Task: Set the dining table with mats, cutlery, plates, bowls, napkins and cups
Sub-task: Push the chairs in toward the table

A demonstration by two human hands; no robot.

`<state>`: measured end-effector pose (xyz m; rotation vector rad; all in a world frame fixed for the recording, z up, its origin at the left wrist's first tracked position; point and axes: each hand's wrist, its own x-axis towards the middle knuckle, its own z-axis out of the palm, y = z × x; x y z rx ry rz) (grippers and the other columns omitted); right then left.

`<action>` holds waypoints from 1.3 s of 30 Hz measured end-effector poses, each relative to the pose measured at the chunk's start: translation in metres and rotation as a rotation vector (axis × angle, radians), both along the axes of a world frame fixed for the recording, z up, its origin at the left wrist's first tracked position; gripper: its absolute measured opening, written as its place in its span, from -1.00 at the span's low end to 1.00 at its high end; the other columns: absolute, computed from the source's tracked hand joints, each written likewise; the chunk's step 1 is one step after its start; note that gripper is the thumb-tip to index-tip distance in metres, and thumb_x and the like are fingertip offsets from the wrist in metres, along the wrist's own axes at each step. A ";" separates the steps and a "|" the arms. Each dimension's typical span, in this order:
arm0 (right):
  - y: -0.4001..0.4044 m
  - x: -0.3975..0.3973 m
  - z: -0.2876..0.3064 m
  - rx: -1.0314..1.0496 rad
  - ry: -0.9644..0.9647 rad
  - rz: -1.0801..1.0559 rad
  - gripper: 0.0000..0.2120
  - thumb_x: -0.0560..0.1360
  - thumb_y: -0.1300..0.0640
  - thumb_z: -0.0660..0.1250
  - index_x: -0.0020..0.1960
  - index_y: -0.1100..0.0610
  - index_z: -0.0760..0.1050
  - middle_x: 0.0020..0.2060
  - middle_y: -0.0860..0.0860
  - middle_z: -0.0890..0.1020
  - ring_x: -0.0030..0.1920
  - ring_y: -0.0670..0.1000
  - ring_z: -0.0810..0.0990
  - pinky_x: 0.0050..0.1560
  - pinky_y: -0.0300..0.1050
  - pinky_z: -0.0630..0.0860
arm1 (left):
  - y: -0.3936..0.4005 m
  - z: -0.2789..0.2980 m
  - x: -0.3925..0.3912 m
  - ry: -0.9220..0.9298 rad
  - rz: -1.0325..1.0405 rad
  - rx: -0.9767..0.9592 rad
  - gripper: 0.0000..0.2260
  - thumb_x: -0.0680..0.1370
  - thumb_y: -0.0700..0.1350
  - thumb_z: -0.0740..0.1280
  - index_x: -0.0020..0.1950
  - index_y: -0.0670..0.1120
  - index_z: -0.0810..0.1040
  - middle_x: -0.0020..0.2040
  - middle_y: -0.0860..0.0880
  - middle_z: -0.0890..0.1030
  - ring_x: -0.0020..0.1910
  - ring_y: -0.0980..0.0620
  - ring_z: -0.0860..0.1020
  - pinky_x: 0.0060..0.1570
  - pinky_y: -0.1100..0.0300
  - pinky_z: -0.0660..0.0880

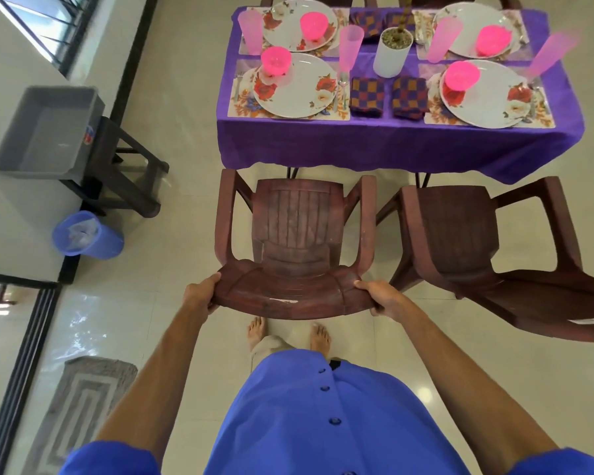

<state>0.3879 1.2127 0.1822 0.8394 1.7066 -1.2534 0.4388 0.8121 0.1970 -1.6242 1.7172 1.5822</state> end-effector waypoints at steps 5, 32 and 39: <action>0.016 0.011 0.005 -0.255 0.008 -0.163 -0.93 0.60 0.19 0.40 0.00 0.18 0.54 -0.25 0.10 0.56 -0.33 -0.03 0.46 -0.48 -0.24 0.43 | 0.004 0.010 0.025 0.110 0.090 0.055 -0.74 0.60 0.00 0.47 0.05 -0.20 0.58 -0.13 -0.09 0.64 -0.21 0.02 0.61 -0.16 0.10 0.61; 0.147 0.047 0.039 -0.175 0.243 -0.380 -0.76 0.63 0.14 0.35 0.26 0.19 0.59 -0.06 0.13 0.72 -0.28 -0.01 0.65 -0.21 -0.14 0.54 | 0.170 0.061 0.024 0.425 -0.528 -0.419 -0.70 0.64 0.12 0.37 -0.12 -0.06 0.70 -0.27 0.02 0.73 -0.27 0.12 0.71 0.00 0.01 0.69; 0.335 0.028 0.054 -0.160 0.393 -0.303 -0.80 0.64 0.12 0.32 0.21 0.16 0.61 -0.04 0.14 0.72 -0.19 0.06 0.70 -0.18 -0.13 0.64 | 0.346 0.041 0.026 0.457 -0.571 -0.321 -0.70 0.68 0.07 0.34 -0.02 -0.14 0.70 -0.19 -0.04 0.73 -0.31 0.11 0.70 -0.27 0.26 0.59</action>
